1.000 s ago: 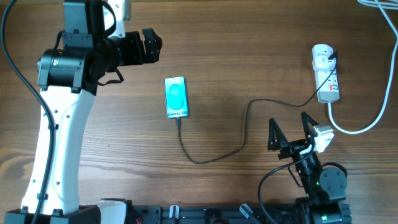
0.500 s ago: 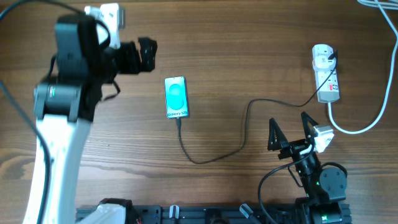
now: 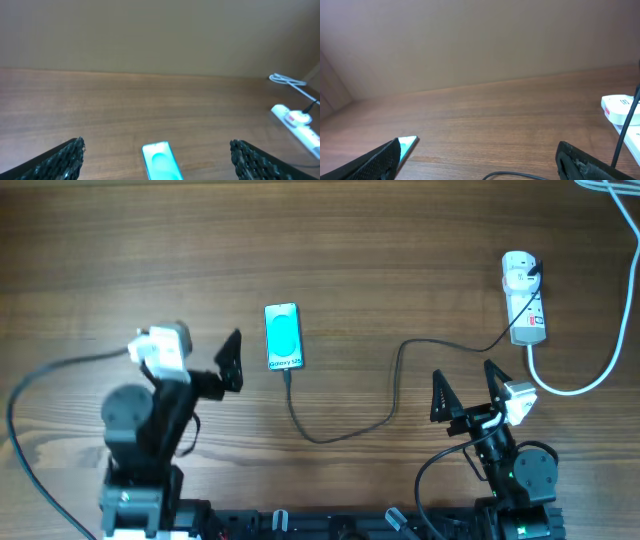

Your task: Plug charger to phone and switch on socket

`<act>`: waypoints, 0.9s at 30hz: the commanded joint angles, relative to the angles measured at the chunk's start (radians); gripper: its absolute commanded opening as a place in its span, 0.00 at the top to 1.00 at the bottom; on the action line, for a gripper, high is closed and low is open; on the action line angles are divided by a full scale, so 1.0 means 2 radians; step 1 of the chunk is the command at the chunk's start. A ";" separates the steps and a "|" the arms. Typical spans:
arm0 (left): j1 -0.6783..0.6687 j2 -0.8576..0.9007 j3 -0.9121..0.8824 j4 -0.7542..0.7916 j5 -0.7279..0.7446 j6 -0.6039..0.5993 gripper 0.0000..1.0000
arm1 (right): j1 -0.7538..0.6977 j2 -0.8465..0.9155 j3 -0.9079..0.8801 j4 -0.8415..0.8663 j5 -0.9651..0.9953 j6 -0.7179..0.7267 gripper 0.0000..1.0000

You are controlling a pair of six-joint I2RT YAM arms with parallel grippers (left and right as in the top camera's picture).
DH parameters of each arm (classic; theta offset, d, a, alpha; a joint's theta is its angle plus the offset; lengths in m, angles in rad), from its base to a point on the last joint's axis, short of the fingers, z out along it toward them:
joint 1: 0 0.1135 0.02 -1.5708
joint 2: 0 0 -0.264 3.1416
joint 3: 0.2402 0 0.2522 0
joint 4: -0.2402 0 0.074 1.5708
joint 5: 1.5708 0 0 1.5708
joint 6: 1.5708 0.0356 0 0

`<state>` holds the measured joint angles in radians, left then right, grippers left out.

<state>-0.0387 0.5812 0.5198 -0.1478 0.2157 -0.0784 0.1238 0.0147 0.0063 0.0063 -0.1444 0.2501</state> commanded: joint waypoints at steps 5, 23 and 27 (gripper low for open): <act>0.002 -0.157 -0.160 0.050 -0.028 0.011 0.00 | 0.002 -0.005 -0.001 0.001 0.007 0.008 0.00; 0.001 -0.289 -0.256 0.039 -0.053 0.011 0.00 | 0.002 -0.005 -0.001 0.001 0.007 0.007 0.00; 0.001 -0.289 -0.256 0.039 -0.053 0.009 0.00 | 0.002 -0.005 -0.001 0.001 0.007 0.007 0.00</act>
<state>-0.0391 0.0147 0.0170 -0.0711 0.1238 -0.0715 0.1238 0.0147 0.0063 0.0063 -0.1440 0.2501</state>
